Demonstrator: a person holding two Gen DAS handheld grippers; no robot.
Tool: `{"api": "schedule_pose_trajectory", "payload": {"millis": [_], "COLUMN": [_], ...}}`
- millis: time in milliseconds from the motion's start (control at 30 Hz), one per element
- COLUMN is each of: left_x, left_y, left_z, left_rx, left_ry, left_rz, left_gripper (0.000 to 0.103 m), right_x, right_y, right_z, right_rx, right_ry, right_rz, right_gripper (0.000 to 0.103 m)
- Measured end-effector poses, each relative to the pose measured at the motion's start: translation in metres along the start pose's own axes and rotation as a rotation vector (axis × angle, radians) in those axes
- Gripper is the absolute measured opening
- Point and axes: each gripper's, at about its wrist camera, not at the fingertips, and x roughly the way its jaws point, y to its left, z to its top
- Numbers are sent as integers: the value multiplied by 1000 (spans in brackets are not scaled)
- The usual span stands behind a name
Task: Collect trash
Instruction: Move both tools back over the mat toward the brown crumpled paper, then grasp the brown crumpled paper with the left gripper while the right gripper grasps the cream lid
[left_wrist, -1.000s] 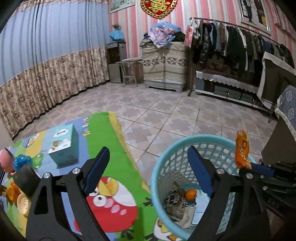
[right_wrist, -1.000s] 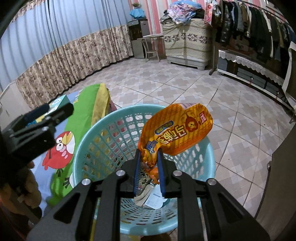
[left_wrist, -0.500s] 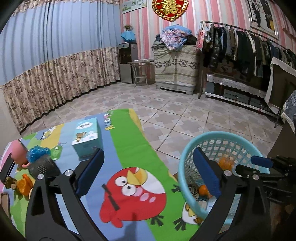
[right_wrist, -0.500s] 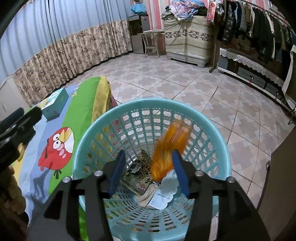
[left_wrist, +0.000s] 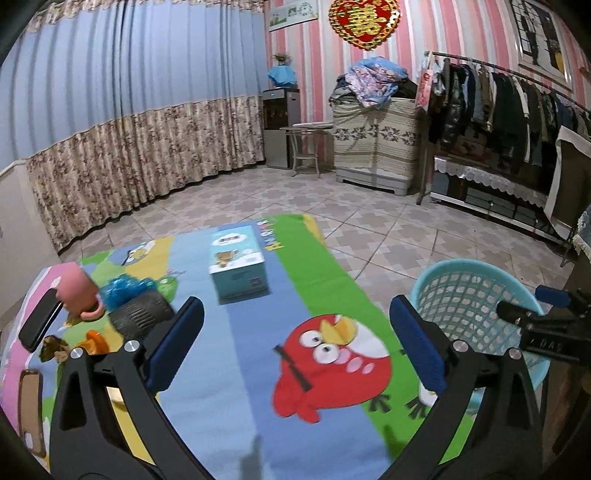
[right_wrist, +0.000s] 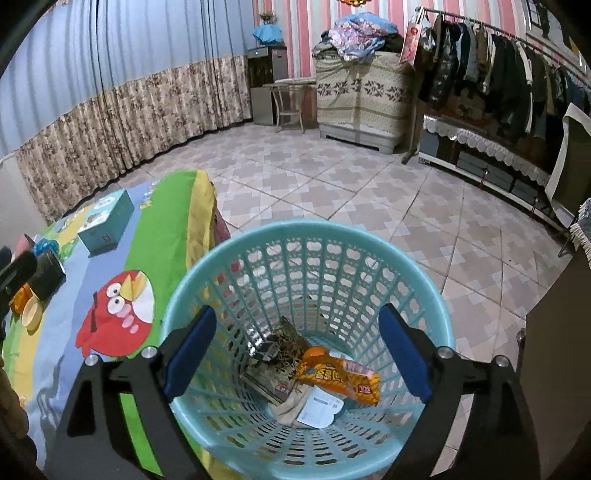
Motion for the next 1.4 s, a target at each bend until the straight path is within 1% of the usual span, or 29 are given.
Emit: {"api": "schedule_pose_trajectory", "payload": {"millis": [133,333,433,500,667,767,867,1033,1100,1200,1267,1367,1400], "left_x": [-4,-11,-13,-14,-12,-10,-11,-12,-11,-9,-4,6,9], "left_y": [22,58,80,96,141,167,197,236,252,276,288,294,293], "left_z": [-8,-24,-33,-39,-56,-62,-68,-76,-77,-79,-79,-75,-73], "left_rx": [-28,-49,-65,-80,-114,-137,-159,-154,-170,-232,-265,-260,-252], "left_ry": [9,23,33,43,74,90,99,107,112,121,124,140,143], "left_rz": [25,76,103,121,188,226,265,323,336,313,294,290,289], "left_gripper": [97,97,97,97,97,97,97,97,97,97,97,93,89], "right_x": [-10,-20,-21,-19,-5,2,9,18,21,25,27,28,27], "right_y": [16,56,76,89,120,138,155,183,194,209,220,238,244], "right_z": [3,8,8,7,-1,-6,-11,-21,-22,-25,-28,-32,-33], "right_rx": [4,-59,-63,-65,-64,-97,-102,-115,-123,-117,-125,-148,-153], "right_ry": [-41,-95,-113,-105,-37,-15,8,35,42,60,67,75,78], "right_rz": [28,35,64,79,146,140,148,175,177,192,187,190,196], "right_gripper": [88,89,93,95,95,95,95,95,95,95,95,95,95]}}
